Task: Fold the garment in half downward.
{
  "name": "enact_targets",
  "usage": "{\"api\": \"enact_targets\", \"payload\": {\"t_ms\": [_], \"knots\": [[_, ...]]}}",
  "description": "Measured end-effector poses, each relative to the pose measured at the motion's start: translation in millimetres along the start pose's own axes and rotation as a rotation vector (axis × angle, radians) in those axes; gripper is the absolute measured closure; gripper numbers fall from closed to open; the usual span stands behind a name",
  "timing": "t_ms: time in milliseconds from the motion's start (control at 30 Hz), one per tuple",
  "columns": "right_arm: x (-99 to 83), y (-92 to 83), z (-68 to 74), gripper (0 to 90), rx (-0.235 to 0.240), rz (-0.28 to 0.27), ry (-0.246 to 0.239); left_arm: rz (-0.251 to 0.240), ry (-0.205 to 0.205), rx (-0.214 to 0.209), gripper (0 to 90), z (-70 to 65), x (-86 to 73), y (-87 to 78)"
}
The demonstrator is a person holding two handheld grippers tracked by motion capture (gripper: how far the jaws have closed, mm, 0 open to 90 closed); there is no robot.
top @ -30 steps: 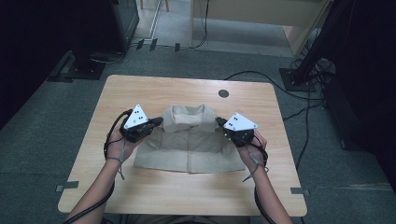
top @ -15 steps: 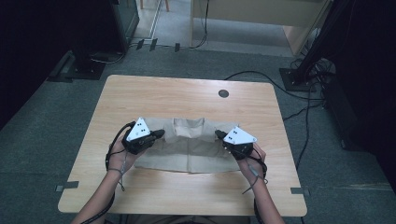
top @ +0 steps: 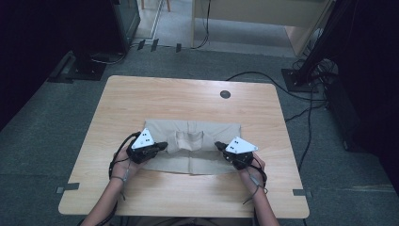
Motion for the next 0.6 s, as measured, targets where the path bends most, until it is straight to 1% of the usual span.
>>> {"api": "enact_targets", "payload": {"t_ms": [100,167,233,267,300,333,433,600], "knots": [[-4.8,2.0,0.4,89.3,0.008,0.015,-0.021,0.003,-0.001,-0.005,89.4,-0.7,-2.0,2.6],[-7.3,2.6,0.6,89.2,0.034,0.009,-0.005,0.020,-0.001,-0.008,89.5,-1.2,-5.1,5.7],[-10.8,4.2,1.9,89.2,0.052,0.018,0.000,0.040,0.001,-0.008,89.4,-0.7,-8.4,8.1],[-12.9,5.3,3.2,89.2,0.067,0.025,0.003,0.040,-0.007,-0.010,89.5,-0.8,-9.2,9.1],[-14.1,5.5,4.0,89.2,0.072,0.030,0.004,0.049,-0.008,-0.016,89.4,-0.9,-10.2,9.6],[-15.3,6.1,5.2,89.1,0.081,0.034,0.005,0.060,-0.001,-0.017,89.3,-1.4,-11.2,10.2],[-18.4,6.5,7.1,89.0,0.105,0.043,0.015,0.070,0.005,-0.025,89.2,-2.6,-13.0,10.4],[-23.9,7.0,7.2,88.4,0.157,0.051,0.048,0.075,-0.007,-0.042,88.6,-1.7,-15.7,9.1]]}}
Point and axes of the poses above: each handheld gripper's, and its own axes: y roughly forward along the jaws, x roughly out of its top, z roughly to its left, the point moved 5 cm from there along y, roughly forward along the jaws, and after that the axes turned 3 degrees about -x, right-handed, at the moved point
